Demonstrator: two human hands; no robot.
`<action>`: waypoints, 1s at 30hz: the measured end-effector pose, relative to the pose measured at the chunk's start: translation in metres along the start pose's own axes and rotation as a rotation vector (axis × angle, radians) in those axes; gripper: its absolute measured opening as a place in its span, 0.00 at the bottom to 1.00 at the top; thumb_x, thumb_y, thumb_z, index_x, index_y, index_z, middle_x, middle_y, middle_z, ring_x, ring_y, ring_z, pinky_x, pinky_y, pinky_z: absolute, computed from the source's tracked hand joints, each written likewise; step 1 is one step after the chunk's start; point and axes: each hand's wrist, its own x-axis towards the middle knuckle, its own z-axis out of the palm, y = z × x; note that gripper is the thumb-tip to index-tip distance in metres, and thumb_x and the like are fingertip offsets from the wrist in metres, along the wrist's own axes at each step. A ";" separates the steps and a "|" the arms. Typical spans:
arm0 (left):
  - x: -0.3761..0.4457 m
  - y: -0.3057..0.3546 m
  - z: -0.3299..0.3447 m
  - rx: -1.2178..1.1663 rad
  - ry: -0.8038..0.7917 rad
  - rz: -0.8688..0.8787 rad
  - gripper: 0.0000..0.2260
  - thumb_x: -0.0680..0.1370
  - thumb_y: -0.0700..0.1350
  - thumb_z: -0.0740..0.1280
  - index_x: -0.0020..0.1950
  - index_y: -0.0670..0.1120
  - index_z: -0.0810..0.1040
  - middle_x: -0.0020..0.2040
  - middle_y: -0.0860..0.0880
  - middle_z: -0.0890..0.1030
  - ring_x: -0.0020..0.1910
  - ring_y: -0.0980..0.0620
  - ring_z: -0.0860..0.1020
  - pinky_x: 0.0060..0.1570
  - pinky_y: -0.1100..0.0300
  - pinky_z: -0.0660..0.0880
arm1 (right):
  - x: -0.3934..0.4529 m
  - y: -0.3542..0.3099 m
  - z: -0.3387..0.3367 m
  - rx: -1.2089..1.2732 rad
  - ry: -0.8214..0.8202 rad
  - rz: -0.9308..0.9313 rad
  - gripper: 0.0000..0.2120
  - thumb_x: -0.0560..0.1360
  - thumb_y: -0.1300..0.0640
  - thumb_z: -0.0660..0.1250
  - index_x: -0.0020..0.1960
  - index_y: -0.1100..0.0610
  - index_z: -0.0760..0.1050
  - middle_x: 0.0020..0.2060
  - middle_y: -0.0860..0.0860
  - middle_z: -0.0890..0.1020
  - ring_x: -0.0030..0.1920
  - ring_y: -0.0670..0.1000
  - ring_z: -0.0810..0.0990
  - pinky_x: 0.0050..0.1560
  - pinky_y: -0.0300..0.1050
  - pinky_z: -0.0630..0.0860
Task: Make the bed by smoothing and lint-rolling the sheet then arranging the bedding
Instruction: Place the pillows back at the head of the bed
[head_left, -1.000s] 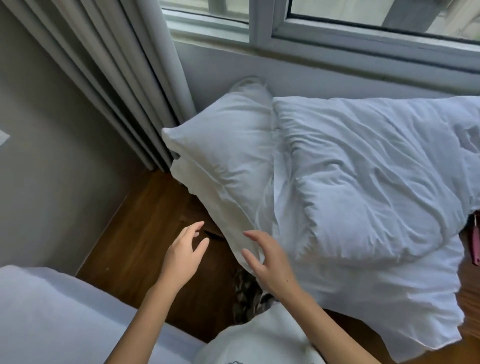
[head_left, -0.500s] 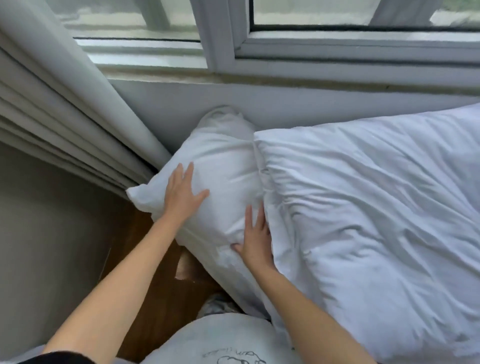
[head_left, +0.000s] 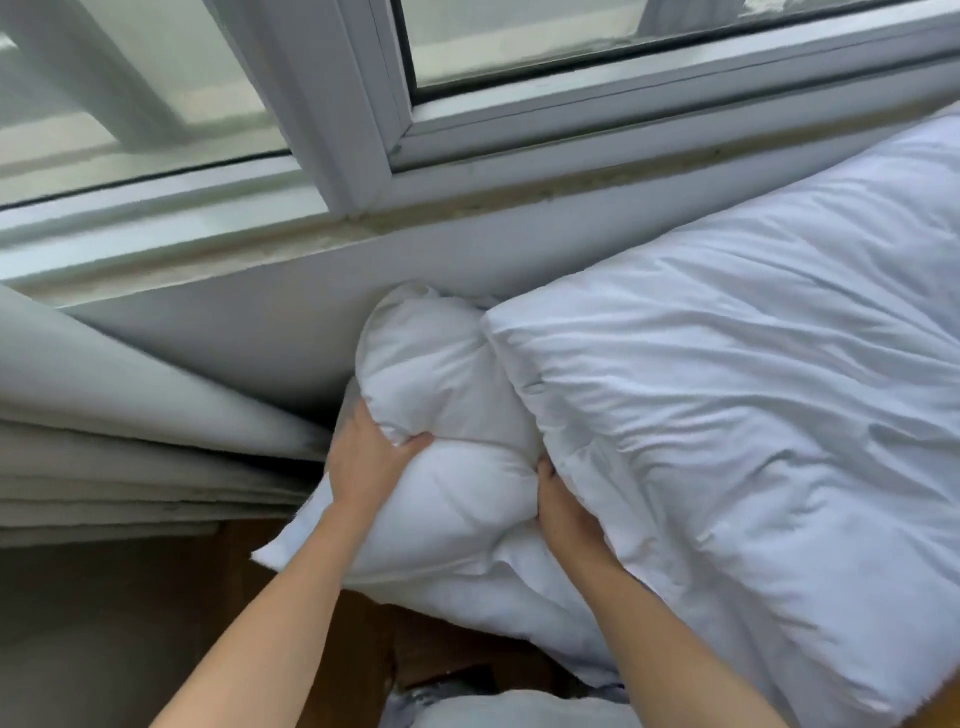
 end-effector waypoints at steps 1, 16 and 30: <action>0.000 0.000 -0.001 -0.012 -0.011 0.020 0.38 0.66 0.66 0.73 0.66 0.45 0.66 0.58 0.43 0.78 0.57 0.39 0.76 0.50 0.51 0.71 | -0.002 -0.006 0.000 -0.007 -0.001 0.068 0.18 0.79 0.42 0.56 0.55 0.52 0.77 0.51 0.47 0.79 0.56 0.52 0.77 0.55 0.40 0.67; -0.034 0.004 -0.101 -0.498 -0.039 0.275 0.13 0.74 0.57 0.70 0.44 0.49 0.75 0.38 0.56 0.77 0.41 0.48 0.76 0.41 0.53 0.70 | -0.068 -0.056 -0.124 -0.101 0.148 0.000 0.09 0.72 0.54 0.60 0.34 0.56 0.67 0.31 0.56 0.77 0.34 0.53 0.74 0.34 0.41 0.65; -0.050 -0.067 -0.174 -0.674 0.119 0.262 0.12 0.74 0.45 0.74 0.44 0.38 0.76 0.40 0.45 0.76 0.40 0.57 0.71 0.31 0.74 0.65 | -0.120 -0.127 -0.123 -0.032 0.290 -0.390 0.16 0.58 0.66 0.64 0.33 0.52 0.58 0.20 0.49 0.63 0.21 0.49 0.58 0.26 0.35 0.50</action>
